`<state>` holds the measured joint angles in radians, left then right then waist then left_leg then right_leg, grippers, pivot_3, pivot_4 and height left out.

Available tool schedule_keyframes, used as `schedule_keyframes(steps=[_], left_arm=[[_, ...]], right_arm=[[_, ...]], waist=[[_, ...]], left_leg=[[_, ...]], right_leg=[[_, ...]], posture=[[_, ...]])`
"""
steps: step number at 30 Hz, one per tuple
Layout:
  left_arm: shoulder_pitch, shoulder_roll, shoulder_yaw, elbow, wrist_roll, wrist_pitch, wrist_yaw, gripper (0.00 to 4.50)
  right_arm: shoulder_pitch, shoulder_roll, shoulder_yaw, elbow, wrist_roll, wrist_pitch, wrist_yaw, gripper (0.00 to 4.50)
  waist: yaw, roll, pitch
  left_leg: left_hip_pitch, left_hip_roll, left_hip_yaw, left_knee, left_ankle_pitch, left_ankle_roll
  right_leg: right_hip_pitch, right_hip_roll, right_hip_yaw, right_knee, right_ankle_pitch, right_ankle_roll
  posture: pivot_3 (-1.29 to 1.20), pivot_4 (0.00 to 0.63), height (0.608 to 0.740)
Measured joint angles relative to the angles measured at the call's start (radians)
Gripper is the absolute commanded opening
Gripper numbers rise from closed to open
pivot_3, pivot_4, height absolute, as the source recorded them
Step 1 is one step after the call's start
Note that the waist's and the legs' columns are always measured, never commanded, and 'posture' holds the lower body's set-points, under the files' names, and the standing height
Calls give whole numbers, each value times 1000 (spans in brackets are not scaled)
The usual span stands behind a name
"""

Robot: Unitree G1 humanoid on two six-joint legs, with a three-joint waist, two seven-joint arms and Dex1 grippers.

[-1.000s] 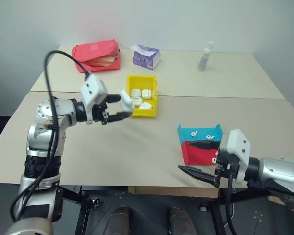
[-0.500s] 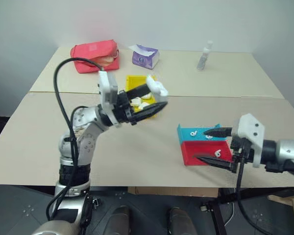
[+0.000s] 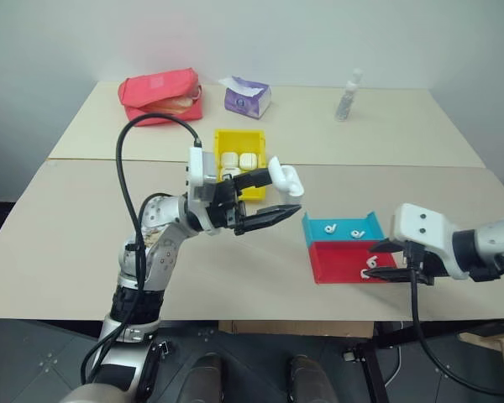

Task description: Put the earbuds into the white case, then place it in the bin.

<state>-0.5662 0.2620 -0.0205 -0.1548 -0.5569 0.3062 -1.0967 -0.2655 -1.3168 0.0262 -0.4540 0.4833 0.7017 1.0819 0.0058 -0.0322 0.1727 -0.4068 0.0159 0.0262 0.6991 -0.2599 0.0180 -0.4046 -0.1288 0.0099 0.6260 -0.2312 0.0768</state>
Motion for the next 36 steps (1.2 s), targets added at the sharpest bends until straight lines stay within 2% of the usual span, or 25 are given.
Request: schedule_keyframes(steps=[4, 10, 22, 33, 36], left_arm=[[38, 9, -5, -44, 1, 0, 27, 2813], [76, 19, -15, -96, 2, 0, 77, 2813], [99, 41, -20, -135, 1, 0, 126, 2813], [100, 54, -23, -138, 1, 0, 132, 2813], [100, 55, -23, -138, 1, 0, 132, 2813]], right_arm=[[-101, 6, 161, 92, -134, -58, 86, 2576], [-207, 83, 294, 206, -278, -135, 189, 2576], [-242, 171, 355, 328, -434, -196, 236, 2576], [-260, 212, 357, 365, -481, -188, 266, 2576], [-258, 215, 357, 365, -483, -188, 266, 1976]], waist=[[-4, 0, 0], [-4, 0, 0], [-4, 1, 0], [-4, 1, 0], [-4, 1, 0]], left_leg=[[0, 0, 0, -1, 0, 0], [0, 0, 0, -1, 0, 0], [0, 0, 0, -1, 0, 0], [0, 0, 0, -1, 0, -1], [0, 0, 0, -1, 0, -1]], right_leg=[[0, 0, 0, 0, 0, 0], [0, 0, 0, 0, 0, 0], [0, 0, 0, 0, 0, 0], [0, 0, 0, 0, 0, 0], [0, 0, 0, 0, 0, 0]], posture=[[0, 150, 740], [0, 150, 740], [0, 150, 740], [0, 150, 740], [0, 150, 740]])
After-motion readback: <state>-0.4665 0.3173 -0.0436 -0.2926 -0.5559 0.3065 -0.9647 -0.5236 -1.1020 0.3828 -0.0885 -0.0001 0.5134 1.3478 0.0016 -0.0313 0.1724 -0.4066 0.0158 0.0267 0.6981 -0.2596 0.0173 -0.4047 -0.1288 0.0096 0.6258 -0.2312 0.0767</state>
